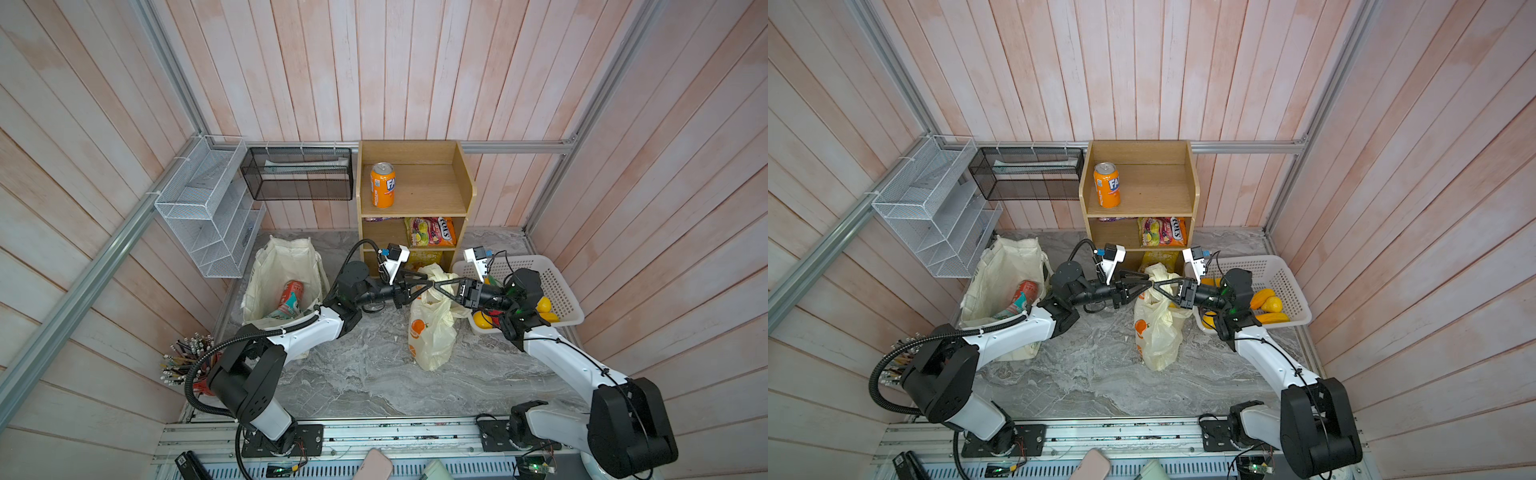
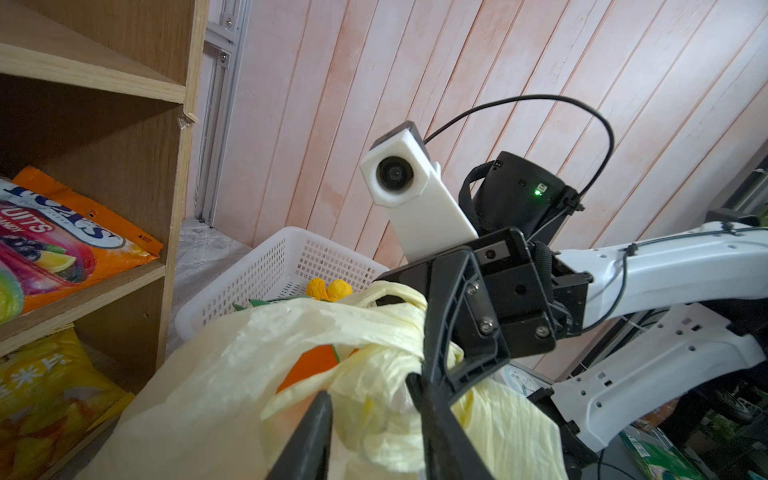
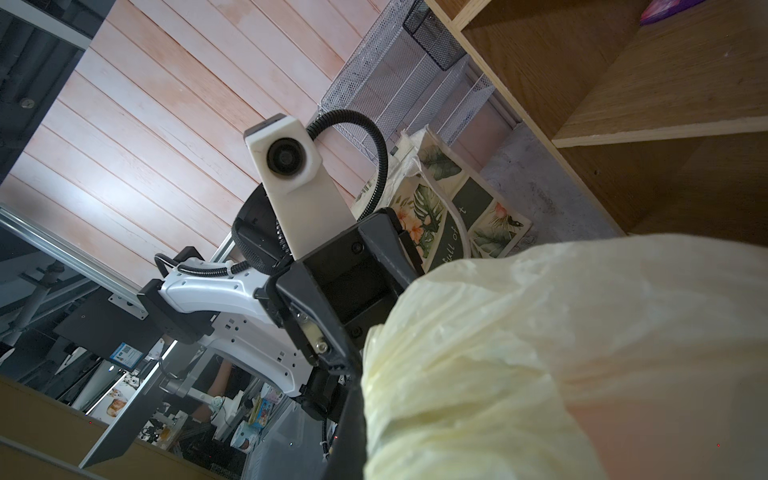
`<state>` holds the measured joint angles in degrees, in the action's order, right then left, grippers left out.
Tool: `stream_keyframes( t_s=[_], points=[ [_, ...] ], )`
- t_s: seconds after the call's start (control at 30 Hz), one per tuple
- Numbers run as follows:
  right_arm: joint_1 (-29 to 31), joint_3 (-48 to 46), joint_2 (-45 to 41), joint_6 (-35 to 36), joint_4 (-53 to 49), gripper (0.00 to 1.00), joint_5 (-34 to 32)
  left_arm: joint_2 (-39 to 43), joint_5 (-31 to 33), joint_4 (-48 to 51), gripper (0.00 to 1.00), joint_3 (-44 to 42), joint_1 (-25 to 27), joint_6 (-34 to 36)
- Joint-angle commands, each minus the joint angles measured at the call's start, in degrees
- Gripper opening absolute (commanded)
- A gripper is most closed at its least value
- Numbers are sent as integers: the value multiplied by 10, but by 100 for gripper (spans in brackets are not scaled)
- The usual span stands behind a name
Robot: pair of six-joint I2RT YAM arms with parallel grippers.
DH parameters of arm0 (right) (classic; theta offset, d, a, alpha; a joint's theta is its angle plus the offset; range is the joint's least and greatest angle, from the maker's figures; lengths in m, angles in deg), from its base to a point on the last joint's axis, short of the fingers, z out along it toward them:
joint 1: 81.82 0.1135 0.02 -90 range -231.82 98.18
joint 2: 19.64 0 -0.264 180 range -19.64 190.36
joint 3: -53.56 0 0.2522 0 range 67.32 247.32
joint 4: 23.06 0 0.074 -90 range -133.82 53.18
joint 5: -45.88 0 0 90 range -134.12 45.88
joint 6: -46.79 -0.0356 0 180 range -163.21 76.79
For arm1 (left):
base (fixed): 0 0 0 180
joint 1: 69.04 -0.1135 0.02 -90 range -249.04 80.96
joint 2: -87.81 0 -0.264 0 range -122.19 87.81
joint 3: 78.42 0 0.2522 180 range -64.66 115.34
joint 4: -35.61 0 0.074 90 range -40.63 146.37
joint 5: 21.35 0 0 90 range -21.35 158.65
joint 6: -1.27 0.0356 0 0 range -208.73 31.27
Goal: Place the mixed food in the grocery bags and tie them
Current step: 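Hold the bag's knotted handles with the left gripper while the right gripper grips its side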
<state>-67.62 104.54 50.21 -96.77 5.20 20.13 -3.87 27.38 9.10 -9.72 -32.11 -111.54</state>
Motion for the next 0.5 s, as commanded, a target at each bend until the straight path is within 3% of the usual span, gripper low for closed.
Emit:
stream_keyframes(
  t_s=[0.0,0.2,0.47],
  points=[
    [-1,-1,-9,7,8,0,2,0,13,6,38,-5,1,19],
    [-2,2,-8,6,7,0,3,-16,-5,12,32,6,0,19],
    [-2,4,-7,5,7,0,0,-33,-24,20,33,27,7,20]
  ],
)
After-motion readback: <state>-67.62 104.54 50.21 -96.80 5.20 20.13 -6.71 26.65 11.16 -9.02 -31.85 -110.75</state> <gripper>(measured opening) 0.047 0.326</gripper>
